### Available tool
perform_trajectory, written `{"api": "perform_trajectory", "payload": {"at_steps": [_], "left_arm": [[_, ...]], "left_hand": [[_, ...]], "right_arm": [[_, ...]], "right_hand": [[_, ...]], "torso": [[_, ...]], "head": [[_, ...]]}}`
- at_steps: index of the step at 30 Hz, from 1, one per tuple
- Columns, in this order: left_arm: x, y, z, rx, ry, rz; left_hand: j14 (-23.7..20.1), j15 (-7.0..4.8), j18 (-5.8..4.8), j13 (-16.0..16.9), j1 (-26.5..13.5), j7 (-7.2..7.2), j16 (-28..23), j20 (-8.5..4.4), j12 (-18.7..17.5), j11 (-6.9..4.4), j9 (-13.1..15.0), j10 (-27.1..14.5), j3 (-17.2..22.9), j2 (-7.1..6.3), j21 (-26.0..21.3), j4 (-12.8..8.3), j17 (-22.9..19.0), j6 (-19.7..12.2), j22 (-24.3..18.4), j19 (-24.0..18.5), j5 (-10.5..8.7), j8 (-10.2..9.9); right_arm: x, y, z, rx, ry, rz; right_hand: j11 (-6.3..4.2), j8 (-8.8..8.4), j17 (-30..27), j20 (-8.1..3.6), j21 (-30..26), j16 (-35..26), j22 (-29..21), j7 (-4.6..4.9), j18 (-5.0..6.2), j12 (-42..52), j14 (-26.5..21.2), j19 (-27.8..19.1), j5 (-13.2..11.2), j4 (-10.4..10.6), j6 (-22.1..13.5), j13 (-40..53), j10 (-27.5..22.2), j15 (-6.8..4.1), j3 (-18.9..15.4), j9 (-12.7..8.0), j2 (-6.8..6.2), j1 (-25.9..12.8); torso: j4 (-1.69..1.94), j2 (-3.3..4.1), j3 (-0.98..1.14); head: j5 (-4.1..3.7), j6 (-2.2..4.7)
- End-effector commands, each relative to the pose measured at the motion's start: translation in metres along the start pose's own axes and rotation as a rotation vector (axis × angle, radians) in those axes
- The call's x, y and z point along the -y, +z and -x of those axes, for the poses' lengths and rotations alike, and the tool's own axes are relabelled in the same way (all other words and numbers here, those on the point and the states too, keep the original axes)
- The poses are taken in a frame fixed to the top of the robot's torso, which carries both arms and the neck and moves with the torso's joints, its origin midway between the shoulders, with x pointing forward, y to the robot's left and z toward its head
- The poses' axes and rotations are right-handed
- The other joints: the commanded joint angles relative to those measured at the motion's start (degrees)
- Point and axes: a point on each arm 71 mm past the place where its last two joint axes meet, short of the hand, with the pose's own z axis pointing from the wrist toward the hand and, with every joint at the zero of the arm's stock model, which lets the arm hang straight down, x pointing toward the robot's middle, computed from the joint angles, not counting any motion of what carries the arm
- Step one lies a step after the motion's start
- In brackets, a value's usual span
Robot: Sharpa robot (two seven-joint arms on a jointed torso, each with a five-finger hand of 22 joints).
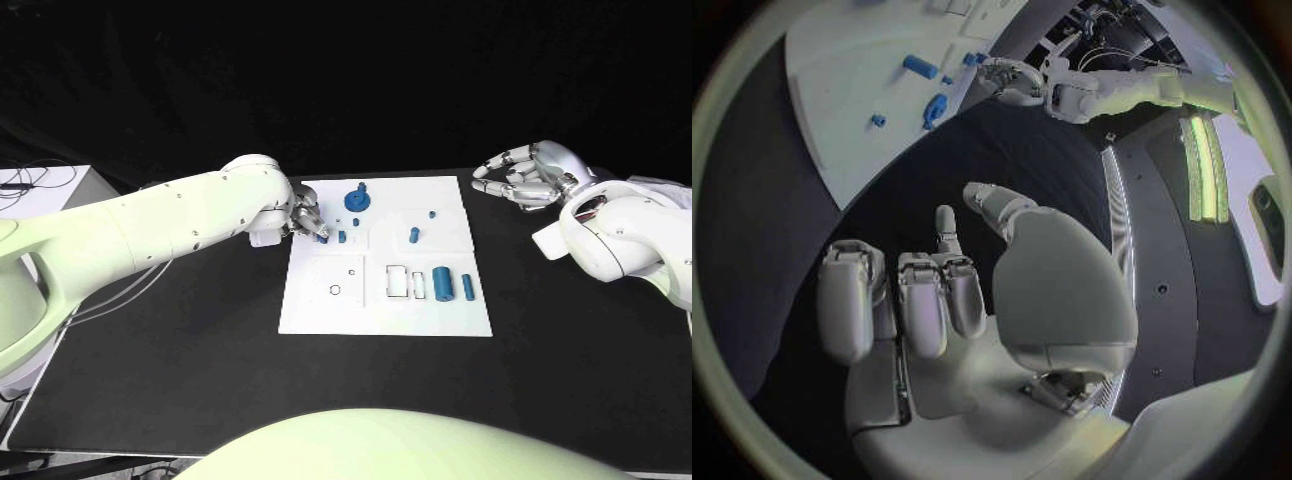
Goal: Assemble the parts on the task board
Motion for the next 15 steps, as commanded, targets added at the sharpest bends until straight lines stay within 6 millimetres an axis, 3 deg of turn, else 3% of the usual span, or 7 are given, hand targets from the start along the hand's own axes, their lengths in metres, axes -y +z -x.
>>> {"api": "perform_trajectory", "payload": {"at_steps": [1,15], "left_arm": [[-0.0025,0.0024,-0.0037,-0.035,0.025,0.014],[0.0023,0.0087,-0.0050,-0.081,0.049,0.017]], "left_hand": [[5.7,-0.38,-0.70,0.0,0.5,-1.25,0.3,-0.05,0.0,-0.02,0.2,0.3,8.6,0.15,0.3,-9.0,14.2,1.6,0.1,0.2,0.25,0.2],[5.7,-0.37,-0.67,-0.2,0.6,-1.26,0.4,-0.05,-0.1,-0.02,0.2,0.2,8.6,0.14,0.2,-9.0,14.4,1.6,0.0,0.2,0.17,0.2]], "right_arm": [[-0.0009,0.0000,-0.0004,-0.006,-0.002,0.005],[-0.0011,0.0001,-0.0006,-0.006,-0.002,0.006]], "right_hand": [[0.40,-0.19,15.1,0.33,0.0,0.2,0.1,0.15,0.11,0.2,6.1,0.7,0.1,0.2,-0.1,15.1,5.9,0.32,0.1,0.1,-0.12,0.3],[0.40,-0.19,15.1,0.33,0.0,0.2,0.1,0.15,0.11,0.2,6.1,0.7,0.1,0.2,-0.1,15.1,5.9,0.32,0.1,0.1,-0.12,0.3]], "torso": [[-0.07,-0.03,0.03],[-0.03,-0.05,-0.01]], "head": [[-0.05,0.01],[-0.37,0.01]]}}
